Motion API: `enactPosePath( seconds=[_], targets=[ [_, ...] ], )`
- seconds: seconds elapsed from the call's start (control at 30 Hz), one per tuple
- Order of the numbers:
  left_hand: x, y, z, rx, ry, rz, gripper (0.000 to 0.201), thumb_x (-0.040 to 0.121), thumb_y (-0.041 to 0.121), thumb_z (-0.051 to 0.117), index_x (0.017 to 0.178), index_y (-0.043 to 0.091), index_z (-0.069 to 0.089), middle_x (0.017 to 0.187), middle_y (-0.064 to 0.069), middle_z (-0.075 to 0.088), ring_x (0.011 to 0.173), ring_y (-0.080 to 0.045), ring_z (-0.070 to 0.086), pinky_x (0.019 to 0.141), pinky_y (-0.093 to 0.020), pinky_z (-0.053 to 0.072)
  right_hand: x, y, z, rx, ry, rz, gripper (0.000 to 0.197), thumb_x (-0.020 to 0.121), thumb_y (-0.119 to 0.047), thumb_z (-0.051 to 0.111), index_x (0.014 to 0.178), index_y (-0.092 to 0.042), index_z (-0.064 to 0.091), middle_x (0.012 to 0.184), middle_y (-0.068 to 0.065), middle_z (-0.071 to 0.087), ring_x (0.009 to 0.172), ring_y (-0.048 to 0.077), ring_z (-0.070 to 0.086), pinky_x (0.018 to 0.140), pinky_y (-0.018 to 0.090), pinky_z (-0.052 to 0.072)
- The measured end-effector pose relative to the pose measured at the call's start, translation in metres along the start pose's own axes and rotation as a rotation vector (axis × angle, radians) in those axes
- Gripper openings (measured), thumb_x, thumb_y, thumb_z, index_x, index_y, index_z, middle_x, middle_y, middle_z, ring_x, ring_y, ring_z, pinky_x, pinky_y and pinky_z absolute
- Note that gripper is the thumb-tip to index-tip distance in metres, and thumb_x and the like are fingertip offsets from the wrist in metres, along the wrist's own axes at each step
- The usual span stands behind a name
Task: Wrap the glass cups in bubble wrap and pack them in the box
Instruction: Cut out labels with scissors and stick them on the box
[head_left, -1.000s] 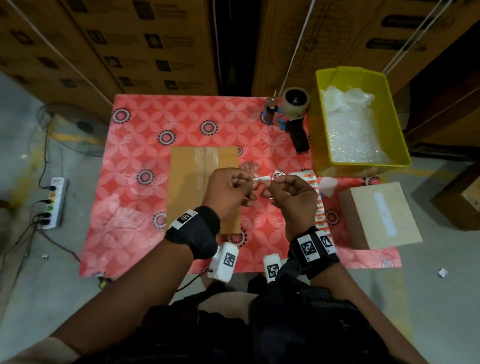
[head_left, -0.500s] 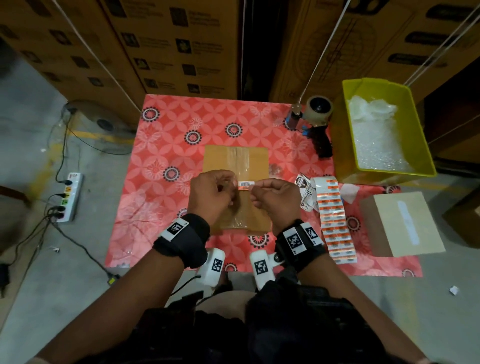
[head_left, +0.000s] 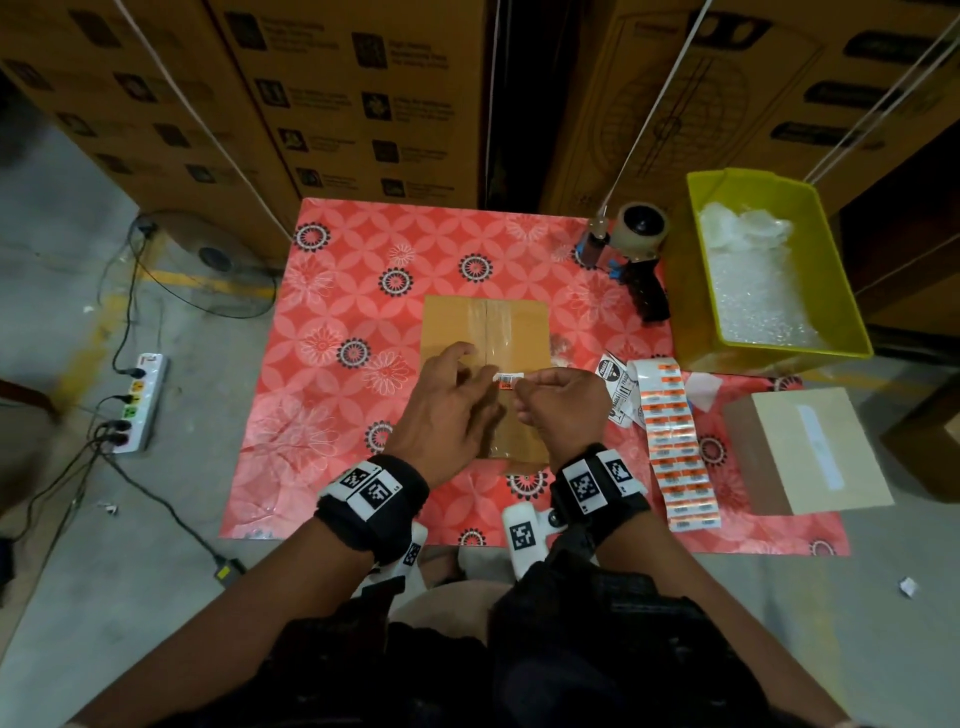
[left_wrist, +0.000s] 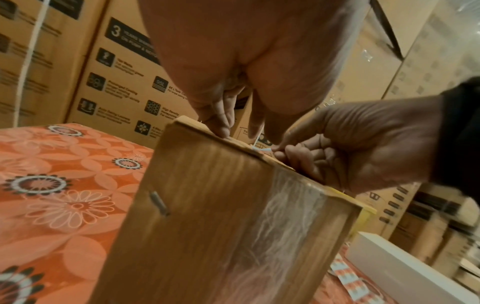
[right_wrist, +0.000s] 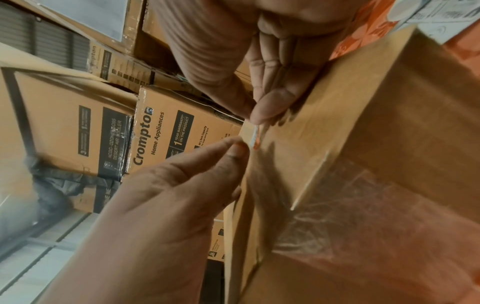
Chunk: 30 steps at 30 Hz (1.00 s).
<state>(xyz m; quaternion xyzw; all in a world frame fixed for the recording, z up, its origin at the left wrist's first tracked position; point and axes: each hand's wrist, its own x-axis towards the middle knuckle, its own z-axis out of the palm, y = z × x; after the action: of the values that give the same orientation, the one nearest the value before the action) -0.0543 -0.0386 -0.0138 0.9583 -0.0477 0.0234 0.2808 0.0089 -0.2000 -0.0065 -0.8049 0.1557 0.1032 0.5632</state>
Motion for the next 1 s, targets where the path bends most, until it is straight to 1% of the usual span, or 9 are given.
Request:
enactPosePath(
  seconds=[0.13,0.27,0.4,0.5,0.7,0.77,0.83,0.9,1.0],
  targets=[
    [-0.003,0.004,0.002,0.165,-0.084,0.053,0.058,0.103,0.044,0.060,0.147,0.007,0.057,0.162,-0.028,0.026,0.133,-0.044,0.042,0.107,-0.055,0.047,0.003,0.003,0.004,-0.071,-0.006,-0.031,0.006,0.076,-0.021,0.080,0.077,-0.016,0.077,0.061,0.000,0.074,0.057,0.018,0.075,0.069,0.046,0.067],
    [-0.008,0.012,0.005,0.289,-0.200,0.012,0.085,0.101,0.068,0.048,0.160,0.008,0.036,0.171,-0.020,0.010,0.148,-0.040,0.027,0.110,-0.054,0.041,0.006,0.006,0.005,-0.117,-0.017,-0.078,0.016,0.070,-0.035,0.073,0.076,-0.020,0.075,0.062,-0.002,0.074,0.057,0.018,0.075,0.070,0.047,0.066],
    [-0.012,0.016,0.013,0.353,-0.245,-0.003,0.105,0.098,0.082,0.034,0.166,0.004,0.014,0.174,-0.009,0.003,0.153,-0.033,0.020,0.108,-0.051,0.040,0.009,0.006,0.001,-0.295,-0.001,-0.173,0.015,0.079,-0.035,0.078,0.082,-0.021,0.074,0.072,-0.006,0.075,0.072,0.015,0.073,0.078,0.032,0.061],
    [-0.013,0.022,0.016,0.383,-0.253,-0.023,0.110,0.096,0.085,0.032,0.167,0.004,0.008,0.176,-0.007,-0.003,0.154,-0.033,0.018,0.109,-0.049,0.039,0.013,0.012,-0.007,-0.385,0.036,-0.234,0.017,0.082,-0.034,0.080,0.089,-0.024,0.068,0.076,-0.009,0.071,0.076,0.012,0.069,0.076,0.029,0.055],
    [-0.006,0.028,0.013,0.367,-0.273,-0.031,0.101,0.088,0.093,0.027,0.167,0.041,-0.007,0.174,-0.010,-0.023,0.151,-0.036,0.015,0.104,-0.050,0.032,0.014,0.022,-0.012,-0.284,0.079,-0.267,0.012,0.093,-0.019,0.069,0.102,-0.016,0.064,0.087,-0.005,0.067,0.084,0.016,0.066,0.069,0.027,0.048],
    [-0.003,0.030,0.011,0.391,-0.293,-0.029,0.101,0.086,0.096,0.025,0.166,0.045,-0.008,0.174,-0.010,-0.023,0.149,-0.036,0.017,0.102,-0.050,0.032,0.016,0.022,-0.009,-0.249,0.081,-0.270,0.010,0.095,-0.014,0.066,0.104,-0.012,0.062,0.091,-0.003,0.066,0.088,0.019,0.066,0.068,0.021,0.044],
    [-0.001,0.029,0.013,0.401,-0.298,-0.036,0.102,0.084,0.098,0.024,0.165,0.047,-0.010,0.174,-0.009,-0.022,0.149,-0.036,0.018,0.103,-0.051,0.031,0.018,0.025,-0.008,-0.240,0.076,-0.286,0.013,0.095,-0.016,0.068,0.105,-0.013,0.061,0.094,-0.001,0.066,0.090,0.019,0.066,0.073,0.028,0.050],
    [-0.003,0.025,0.015,0.408,-0.286,-0.049,0.106,0.084,0.098,0.024,0.167,0.042,-0.011,0.175,-0.008,-0.020,0.152,-0.035,0.015,0.107,-0.052,0.029,0.018,0.032,-0.010,-0.249,0.060,-0.318,0.022,0.094,-0.024,0.074,0.107,-0.014,0.059,0.098,-0.001,0.065,0.090,0.017,0.064,0.080,0.039,0.055],
    [-0.013,0.016,0.019,0.400,-0.268,-0.108,0.121,0.085,0.097,0.022,0.168,0.017,-0.013,0.176,-0.007,-0.021,0.162,-0.033,-0.004,0.124,-0.053,0.014,0.013,0.040,-0.012,-0.396,0.056,-0.401,0.050,0.091,-0.052,0.075,0.117,-0.015,0.055,0.111,0.001,0.062,0.099,0.023,0.063,0.081,0.044,0.056]
  ],
)
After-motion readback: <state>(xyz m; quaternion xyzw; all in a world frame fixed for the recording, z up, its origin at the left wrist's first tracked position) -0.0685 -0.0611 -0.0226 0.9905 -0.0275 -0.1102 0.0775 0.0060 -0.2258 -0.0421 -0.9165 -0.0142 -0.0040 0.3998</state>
